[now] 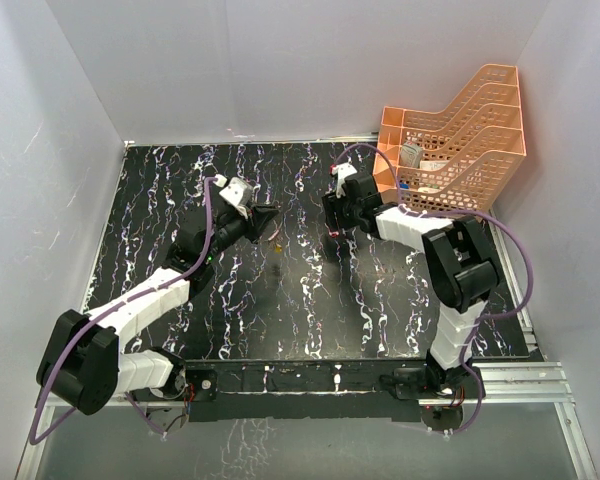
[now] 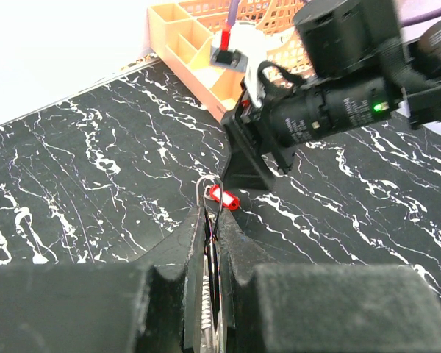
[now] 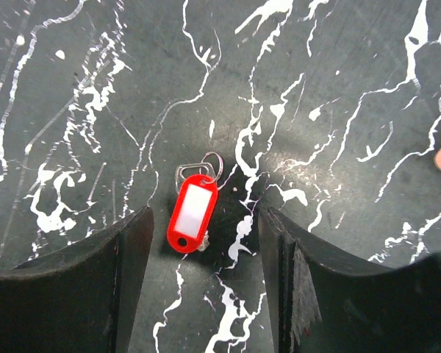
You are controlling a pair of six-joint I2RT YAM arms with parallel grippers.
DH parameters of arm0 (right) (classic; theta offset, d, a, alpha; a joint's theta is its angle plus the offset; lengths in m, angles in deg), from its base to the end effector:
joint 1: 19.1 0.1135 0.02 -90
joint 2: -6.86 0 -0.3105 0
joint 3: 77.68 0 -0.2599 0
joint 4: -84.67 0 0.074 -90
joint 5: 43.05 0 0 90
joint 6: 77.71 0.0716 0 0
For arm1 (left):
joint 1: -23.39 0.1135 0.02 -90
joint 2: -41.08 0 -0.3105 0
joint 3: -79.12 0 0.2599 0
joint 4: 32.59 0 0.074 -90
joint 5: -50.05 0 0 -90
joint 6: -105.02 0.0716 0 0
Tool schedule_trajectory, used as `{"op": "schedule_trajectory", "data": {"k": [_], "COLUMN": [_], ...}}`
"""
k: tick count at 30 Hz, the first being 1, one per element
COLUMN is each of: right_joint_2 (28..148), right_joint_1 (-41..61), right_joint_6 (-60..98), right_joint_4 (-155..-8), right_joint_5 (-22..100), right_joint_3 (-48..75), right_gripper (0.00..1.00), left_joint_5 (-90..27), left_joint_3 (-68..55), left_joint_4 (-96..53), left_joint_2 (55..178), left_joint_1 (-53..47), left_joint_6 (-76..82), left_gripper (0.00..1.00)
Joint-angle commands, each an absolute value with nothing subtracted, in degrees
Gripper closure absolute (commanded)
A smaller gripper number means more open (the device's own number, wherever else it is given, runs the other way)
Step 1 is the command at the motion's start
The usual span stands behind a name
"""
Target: Remove the keys from the keyring
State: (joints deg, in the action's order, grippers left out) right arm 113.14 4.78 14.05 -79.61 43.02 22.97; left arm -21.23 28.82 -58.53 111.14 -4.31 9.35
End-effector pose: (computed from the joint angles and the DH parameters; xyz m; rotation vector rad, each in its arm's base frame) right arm 0.4056 0.1849 0.1953 -0.4819 2.2824 0.3050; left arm 0.2547 -0.1597 0.3328 0.5511 1.4048 -0.7091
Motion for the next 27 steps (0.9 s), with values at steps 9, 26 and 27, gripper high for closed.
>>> {"op": "schedule_trajectory", "data": {"k": [9, 26, 27], "right_joint_2": [83.03, 80.3, 80.65], "right_joint_1": [8.22, 17.26, 17.88], "right_joint_6": [27.71, 34.93, 35.23], "right_joint_4": [-101.44, -123.96, -125.05], "right_joint_5": [31.96, 28.55, 28.96], "right_joint_3": [37.82, 46.76, 46.7], "right_gripper": [0.72, 0.54, 0.53], "left_joint_5": [-20.98, -18.05, -17.99], "left_joint_3": [28.42, 28.1, 28.24], "left_joint_4": [-67.29, -73.58, -73.82], "left_joint_2": [105.27, 100.91, 100.97], "left_joint_1": [-4.02, -4.09, -4.11], "left_joint_6": [3.76, -5.91, -6.16], "left_gripper": [1.0, 1.0, 1.0]}}
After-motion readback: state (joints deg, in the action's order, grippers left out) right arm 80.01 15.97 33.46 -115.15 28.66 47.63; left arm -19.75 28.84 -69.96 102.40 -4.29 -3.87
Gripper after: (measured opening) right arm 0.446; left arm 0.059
